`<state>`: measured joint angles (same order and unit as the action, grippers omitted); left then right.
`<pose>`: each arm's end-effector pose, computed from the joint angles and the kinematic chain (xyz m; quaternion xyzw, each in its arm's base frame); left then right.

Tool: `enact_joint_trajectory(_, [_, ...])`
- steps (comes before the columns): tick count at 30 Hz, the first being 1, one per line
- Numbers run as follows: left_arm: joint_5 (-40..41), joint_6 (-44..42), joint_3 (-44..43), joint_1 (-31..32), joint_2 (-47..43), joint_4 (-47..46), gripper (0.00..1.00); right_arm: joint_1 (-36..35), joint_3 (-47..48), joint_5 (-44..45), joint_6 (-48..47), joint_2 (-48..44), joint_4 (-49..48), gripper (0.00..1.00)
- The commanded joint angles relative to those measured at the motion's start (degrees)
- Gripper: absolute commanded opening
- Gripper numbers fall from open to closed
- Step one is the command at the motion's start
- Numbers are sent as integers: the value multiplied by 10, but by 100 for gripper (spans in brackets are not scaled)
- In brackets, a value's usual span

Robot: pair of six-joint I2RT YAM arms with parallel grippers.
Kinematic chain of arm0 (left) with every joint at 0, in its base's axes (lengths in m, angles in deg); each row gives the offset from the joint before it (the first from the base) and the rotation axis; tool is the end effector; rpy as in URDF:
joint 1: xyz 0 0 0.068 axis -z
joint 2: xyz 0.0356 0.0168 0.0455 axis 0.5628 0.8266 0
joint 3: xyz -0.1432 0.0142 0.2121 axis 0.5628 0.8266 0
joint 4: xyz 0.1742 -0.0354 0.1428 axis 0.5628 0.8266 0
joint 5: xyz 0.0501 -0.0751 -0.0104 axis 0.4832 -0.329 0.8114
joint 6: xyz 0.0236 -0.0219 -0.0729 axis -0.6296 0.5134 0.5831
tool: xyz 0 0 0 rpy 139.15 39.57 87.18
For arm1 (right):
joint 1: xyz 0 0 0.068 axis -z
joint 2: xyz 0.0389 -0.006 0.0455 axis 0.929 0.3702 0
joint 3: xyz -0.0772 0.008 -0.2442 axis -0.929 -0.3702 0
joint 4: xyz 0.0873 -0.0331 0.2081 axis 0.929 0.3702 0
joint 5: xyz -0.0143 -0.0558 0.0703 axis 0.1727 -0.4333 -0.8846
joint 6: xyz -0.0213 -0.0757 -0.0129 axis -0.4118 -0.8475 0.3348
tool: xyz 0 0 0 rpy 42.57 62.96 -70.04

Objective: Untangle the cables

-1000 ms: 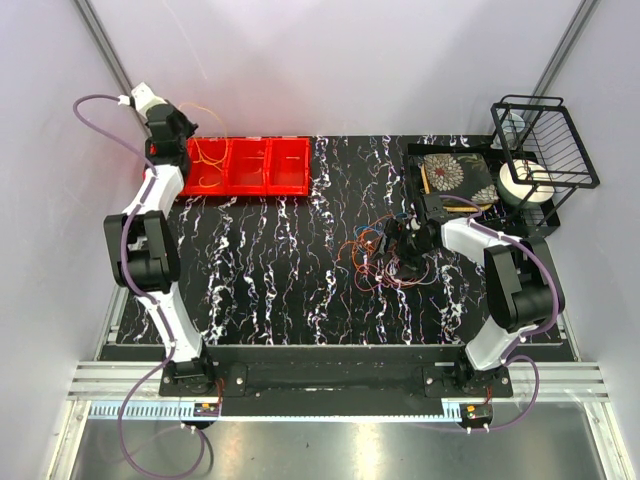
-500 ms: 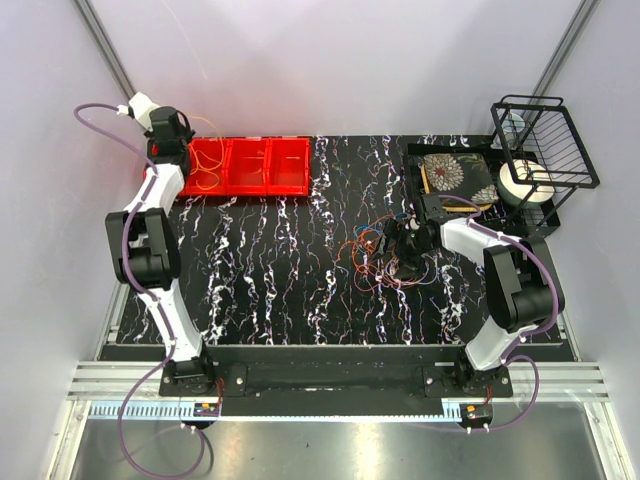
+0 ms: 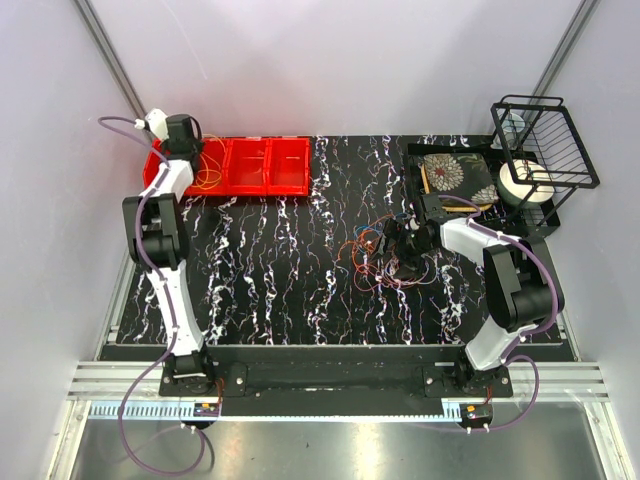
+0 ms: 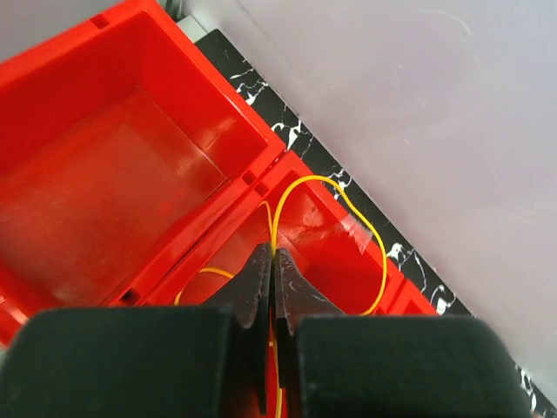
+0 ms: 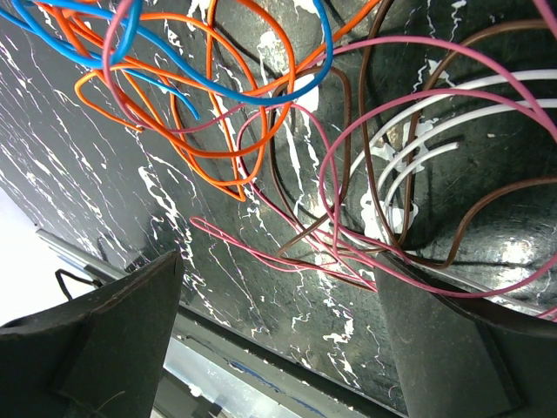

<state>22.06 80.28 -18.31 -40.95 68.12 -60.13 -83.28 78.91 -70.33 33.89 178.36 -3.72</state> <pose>0.5043 0.0806 0.2169 -0.4016 0.7369 -0.0195 0.5435 0.2769 0.1056 0.1366 0.1048 0.9512 0.2789 0.0804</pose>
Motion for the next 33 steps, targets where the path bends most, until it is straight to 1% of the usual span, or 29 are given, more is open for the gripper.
enact_joint_trajectory(1, [-19, 15, -87, 0, 38, -10, 0, -7, 15, -7, -7, 8, -6, 96])
enact_joint_trajectory(3, [-29, 11, -116, 0, 66, -9, 0, -7, 14, -7, -8, 8, -6, 96])
enact_joint_trajectory(4, [-32, 11, -144, 1, 75, 5, 0, -7, 14, -7, -8, 8, -6, 96])
enact_joint_trajectory(6, [-33, 9, -166, 0, 92, 25, 0, -8, 14, -8, -8, 9, -5, 96])
enact_joint_trajectory(7, [-33, 9, -176, 0, 93, 27, 2, -7, 14, -8, -9, 9, -6, 96])
enact_joint_trajectory(8, [-34, 8, -176, -1, 92, 30, 6, -8, 14, -8, -8, 10, -5, 96])
enact_joint_trajectory(9, [-35, 7, -173, 0, 88, 33, 16, -8, 15, -8, -9, 10, -6, 96])
enact_joint_trajectory(11, [-35, 2, -160, -2, 72, 34, 26, -8, 16, -9, -7, 12, -6, 96])
enact_joint_trajectory(12, [-35, 1, -155, -1, 64, 37, 36, -8, 17, -10, -7, 12, -6, 96])
enact_joint_trajectory(14, [-35, -1, -135, -4, 34, 35, 42, -9, 18, -11, -6, 12, -8, 96])
enact_joint_trajectory(15, [-35, -1, -131, -4, 23, 36, 50, -10, 18, -11, -7, 12, -7, 96])
enact_joint_trajectory(16, [-37, -3, -123, -4, 12, 36, 52, -10, 18, -11, -6, 11, -8, 96])
enact_joint_trajectory(20, [-56, -17, -119, -4, -46, 41, 53, -13, 18, -11, -7, 6, -8, 96])
enact_joint_trajectory(24, [-56, -9, -99, -2, -105, 72, 53, -14, 18, -7, -6, -5, -5, 96])
enact_joint_trajectory(28, [-58, 3, -35, -1, -177, 108, 53, -17, 21, -3, -7, -18, 1, 96])
enact_joint_trajectory(29, [-61, 14, -24, 0, -209, 120, 53, -18, 20, -3, -8, -23, 3, 96])
enact_joint_trajectory(31, [-84, 20, 29, 0, -244, 137, 52, -20, 23, 1, -7, -31, 6, 96])
enact_joint_trajectory(32, [-92, 28, 50, 2, -281, 141, 53, -21, 24, 1, -3, -38, 10, 96])
enact_joint_trajectory(33, [-106, 31, 90, 5, -301, 141, 53, -23, 27, 4, -2, -42, 10, 96])
